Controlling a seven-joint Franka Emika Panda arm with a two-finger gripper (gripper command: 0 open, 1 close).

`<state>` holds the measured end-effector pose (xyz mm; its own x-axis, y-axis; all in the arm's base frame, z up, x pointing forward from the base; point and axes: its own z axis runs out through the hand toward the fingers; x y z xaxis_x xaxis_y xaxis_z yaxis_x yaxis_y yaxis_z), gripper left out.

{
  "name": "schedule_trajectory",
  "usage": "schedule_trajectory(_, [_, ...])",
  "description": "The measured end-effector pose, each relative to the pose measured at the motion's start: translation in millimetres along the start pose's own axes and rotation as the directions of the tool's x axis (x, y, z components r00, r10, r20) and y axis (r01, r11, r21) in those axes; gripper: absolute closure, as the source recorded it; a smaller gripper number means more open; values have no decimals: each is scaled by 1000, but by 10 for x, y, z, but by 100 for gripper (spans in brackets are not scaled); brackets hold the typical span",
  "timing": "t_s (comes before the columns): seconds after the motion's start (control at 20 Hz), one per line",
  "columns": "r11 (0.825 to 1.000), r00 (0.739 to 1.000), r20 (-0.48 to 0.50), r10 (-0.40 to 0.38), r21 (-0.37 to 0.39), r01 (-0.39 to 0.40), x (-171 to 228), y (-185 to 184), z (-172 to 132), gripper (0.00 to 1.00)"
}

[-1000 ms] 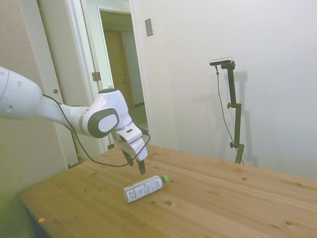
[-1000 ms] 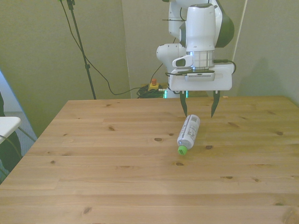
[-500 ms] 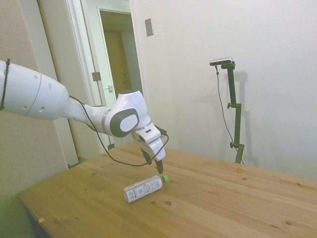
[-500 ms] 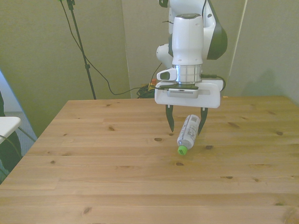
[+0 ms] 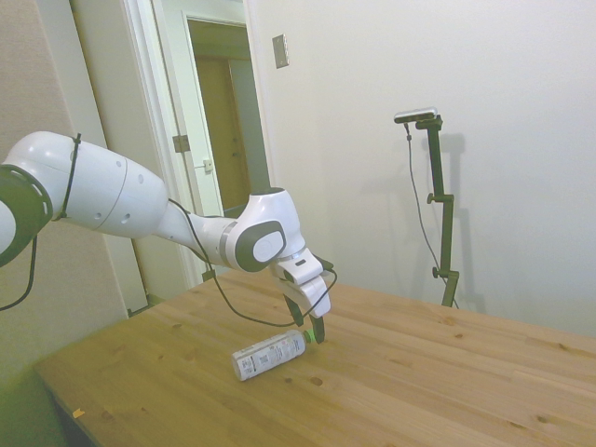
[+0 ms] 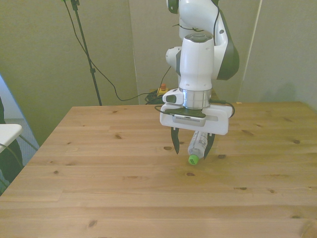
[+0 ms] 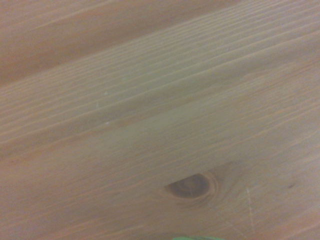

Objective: Stand the water bottle

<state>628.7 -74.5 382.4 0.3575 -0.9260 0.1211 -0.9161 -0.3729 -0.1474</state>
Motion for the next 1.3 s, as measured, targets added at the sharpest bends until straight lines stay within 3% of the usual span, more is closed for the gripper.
schedule_trajectory(0.25, [1000,1000,-6,-9,-29,8,-21,-19,166,0])
schedule_trajectory(0.3, [999,1000,-10,-11,-33,11,-14,-26,189,100])
schedule_trajectory(1.3, [998,1000,-1,-21,-57,20,-62,-32,292,100])
